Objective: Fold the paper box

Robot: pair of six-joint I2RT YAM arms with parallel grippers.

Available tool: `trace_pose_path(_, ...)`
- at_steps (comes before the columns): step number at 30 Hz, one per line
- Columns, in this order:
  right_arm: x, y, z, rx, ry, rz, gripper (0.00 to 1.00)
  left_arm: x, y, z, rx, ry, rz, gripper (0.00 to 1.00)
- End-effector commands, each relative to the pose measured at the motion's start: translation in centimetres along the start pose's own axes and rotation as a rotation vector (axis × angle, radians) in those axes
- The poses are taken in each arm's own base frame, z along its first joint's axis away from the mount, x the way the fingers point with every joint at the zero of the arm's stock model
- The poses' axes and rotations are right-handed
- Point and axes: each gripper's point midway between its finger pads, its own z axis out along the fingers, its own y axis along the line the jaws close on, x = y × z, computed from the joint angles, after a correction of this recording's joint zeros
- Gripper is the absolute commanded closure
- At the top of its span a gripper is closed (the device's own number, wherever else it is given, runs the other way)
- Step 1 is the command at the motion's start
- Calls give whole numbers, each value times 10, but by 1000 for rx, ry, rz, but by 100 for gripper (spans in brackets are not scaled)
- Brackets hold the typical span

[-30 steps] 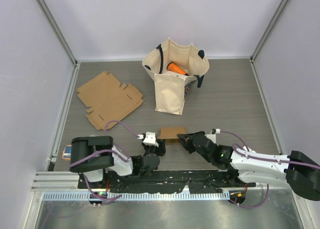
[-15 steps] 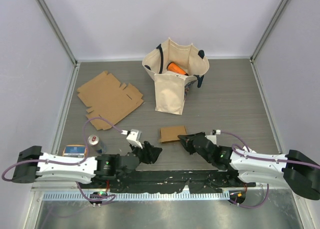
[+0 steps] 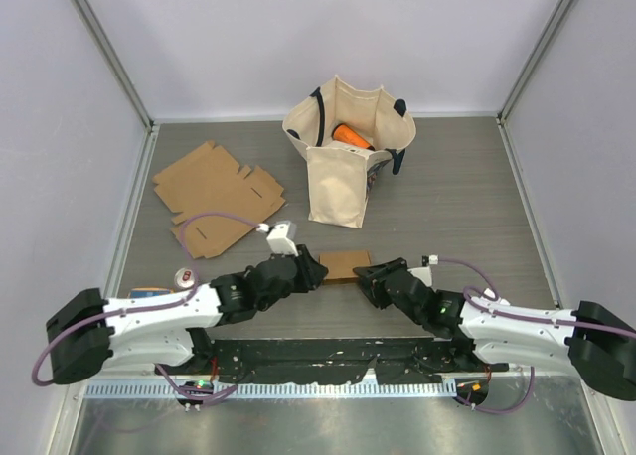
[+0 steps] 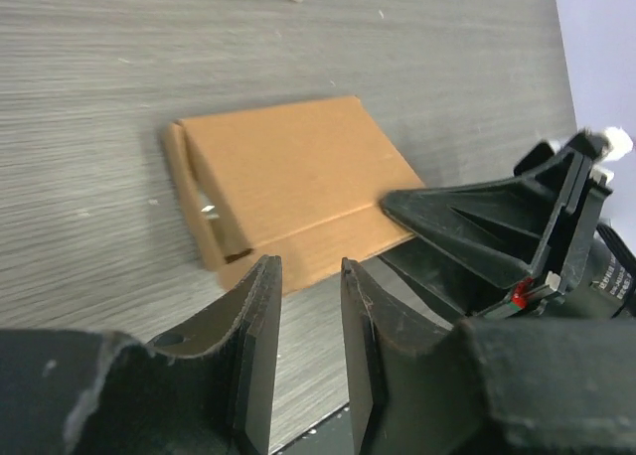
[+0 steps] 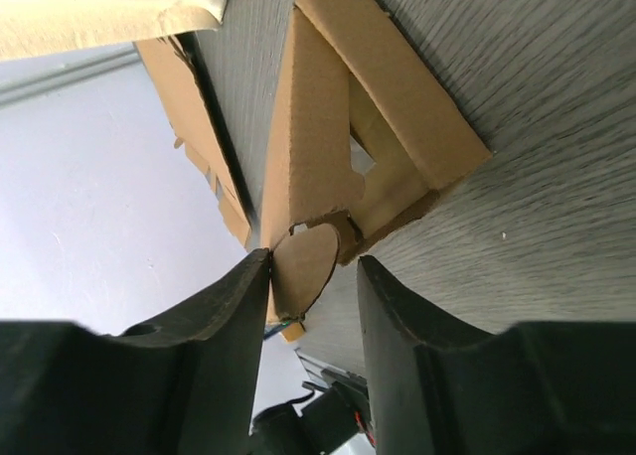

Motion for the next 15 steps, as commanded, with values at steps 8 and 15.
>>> trace_pose_path(8, -1, -22, -13, 3, 67, -242, 47, 20, -65, 39, 206, 112, 17, 66)
trace_pose_path(15, 2, -15, -32, -16, 119, -514, 46, 48, -51, 47, 203, 177, -11, 68)
